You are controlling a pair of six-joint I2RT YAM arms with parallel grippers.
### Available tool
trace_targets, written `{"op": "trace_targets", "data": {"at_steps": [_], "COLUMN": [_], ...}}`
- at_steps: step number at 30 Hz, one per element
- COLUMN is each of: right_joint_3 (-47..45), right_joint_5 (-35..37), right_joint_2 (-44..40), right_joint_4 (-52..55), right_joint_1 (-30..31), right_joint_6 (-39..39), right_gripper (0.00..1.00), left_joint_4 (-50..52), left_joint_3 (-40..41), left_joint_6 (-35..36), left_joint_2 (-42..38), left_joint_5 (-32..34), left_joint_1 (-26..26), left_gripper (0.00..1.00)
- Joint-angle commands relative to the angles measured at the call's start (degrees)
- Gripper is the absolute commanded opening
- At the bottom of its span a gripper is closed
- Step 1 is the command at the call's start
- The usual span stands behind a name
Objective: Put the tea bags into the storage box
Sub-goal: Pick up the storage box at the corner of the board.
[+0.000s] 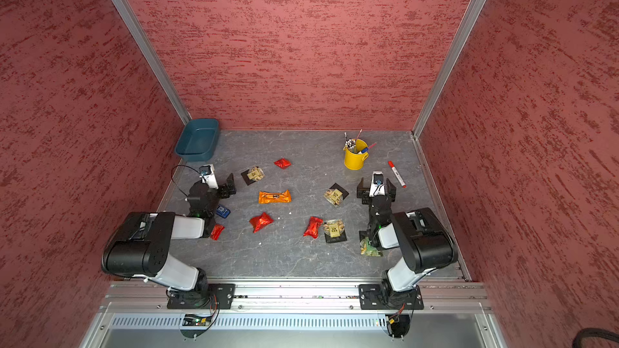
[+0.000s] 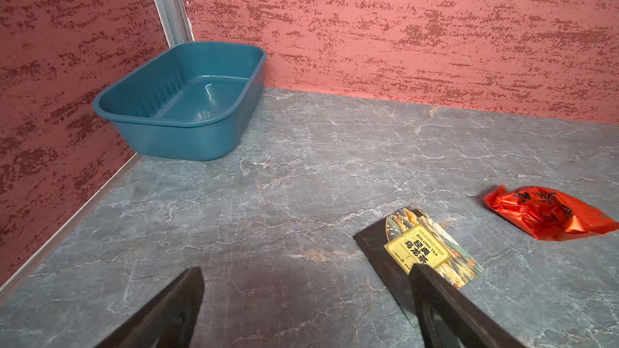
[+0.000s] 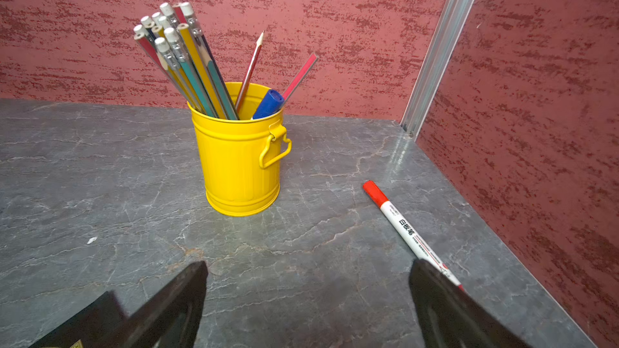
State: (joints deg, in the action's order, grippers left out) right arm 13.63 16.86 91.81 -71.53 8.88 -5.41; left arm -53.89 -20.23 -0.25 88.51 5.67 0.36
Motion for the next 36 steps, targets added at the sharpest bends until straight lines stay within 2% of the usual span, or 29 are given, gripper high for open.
{"op": "trace_targets", "data": {"at_steps": [1, 26, 31, 36], "right_joint_3": [0.21, 0.2, 2.86, 2.83], "right_joint_5": [-0.6, -0.58, -0.93, -1.04], "right_joint_2": [-0.67, -0.65, -1.48, -1.59], "right_joint_4": [-0.46, -0.39, 5.66, 5.81], "right_joint_1": [-0.18, -0.18, -1.07, -1.13], "right_joint_6": [0.04, 0.05, 1.23, 1.34], "right_gripper": [0.98, 0.99, 0.98, 0.98], "left_joint_4": [-0.23, -0.1, 0.39, 1.0], "left_joint_3": [-0.45, -0.58, -0.77, -1.06], "left_joint_6": [-0.06, -0.02, -0.29, 0.39], "left_joint_2": [-0.21, -0.15, -0.25, -0.25], "left_joint_5": [0.63, 0.58, -0.45, -2.54], "left_joint_1": [0.0, -0.08, 0.36, 0.46], "left_gripper": [1.0, 1.0, 1.0, 1.0]}}
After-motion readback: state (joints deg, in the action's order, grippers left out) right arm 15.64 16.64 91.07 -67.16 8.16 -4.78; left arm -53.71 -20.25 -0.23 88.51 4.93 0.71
